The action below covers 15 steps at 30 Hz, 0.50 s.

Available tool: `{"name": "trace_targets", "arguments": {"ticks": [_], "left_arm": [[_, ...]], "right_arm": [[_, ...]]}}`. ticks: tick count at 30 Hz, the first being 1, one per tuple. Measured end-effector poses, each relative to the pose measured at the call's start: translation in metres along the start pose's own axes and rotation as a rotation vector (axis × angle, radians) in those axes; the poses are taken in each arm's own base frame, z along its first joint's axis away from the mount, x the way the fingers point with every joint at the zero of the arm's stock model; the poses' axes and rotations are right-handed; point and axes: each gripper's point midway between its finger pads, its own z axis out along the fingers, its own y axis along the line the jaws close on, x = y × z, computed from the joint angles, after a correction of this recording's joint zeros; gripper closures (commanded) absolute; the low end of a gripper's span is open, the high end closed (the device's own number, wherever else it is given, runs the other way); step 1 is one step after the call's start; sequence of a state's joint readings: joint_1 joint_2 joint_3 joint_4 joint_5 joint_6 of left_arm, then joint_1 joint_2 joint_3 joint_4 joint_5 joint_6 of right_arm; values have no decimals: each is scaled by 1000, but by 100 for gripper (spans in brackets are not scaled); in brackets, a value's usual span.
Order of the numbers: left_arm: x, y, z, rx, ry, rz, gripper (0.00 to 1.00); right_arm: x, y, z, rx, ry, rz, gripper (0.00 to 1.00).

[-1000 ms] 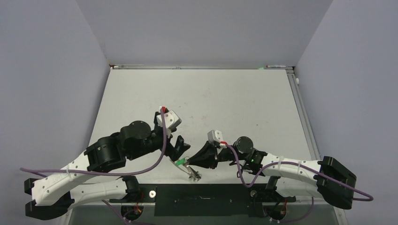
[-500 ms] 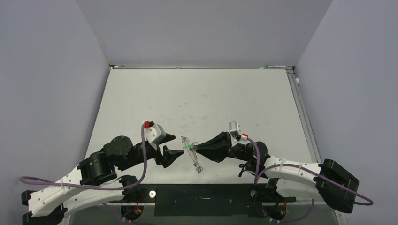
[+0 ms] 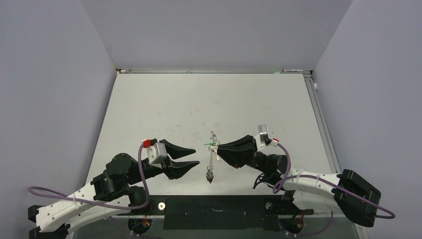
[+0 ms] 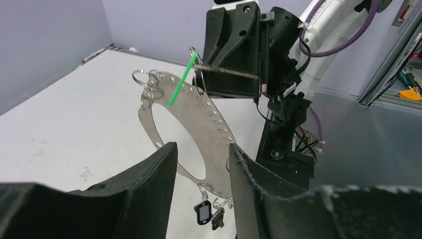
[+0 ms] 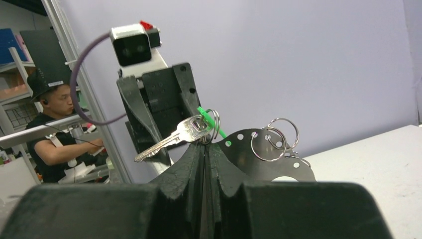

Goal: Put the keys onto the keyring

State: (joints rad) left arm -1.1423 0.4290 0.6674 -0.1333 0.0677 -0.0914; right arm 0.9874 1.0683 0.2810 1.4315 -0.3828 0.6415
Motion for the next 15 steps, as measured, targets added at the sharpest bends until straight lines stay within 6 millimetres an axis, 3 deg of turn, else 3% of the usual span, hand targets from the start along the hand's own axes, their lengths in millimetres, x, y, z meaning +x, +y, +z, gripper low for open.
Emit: {"name": "trace_targets", "arguments": {"ticks": [5,15], "left_arm": [[13,-3,9,31,-45,-2,57],[-15,-14,24,95,-171,8,69]], "right_arm": [[-13,7,1,-18,-43,2,95],[-18,14,1,-38,-60,7,95]]}}
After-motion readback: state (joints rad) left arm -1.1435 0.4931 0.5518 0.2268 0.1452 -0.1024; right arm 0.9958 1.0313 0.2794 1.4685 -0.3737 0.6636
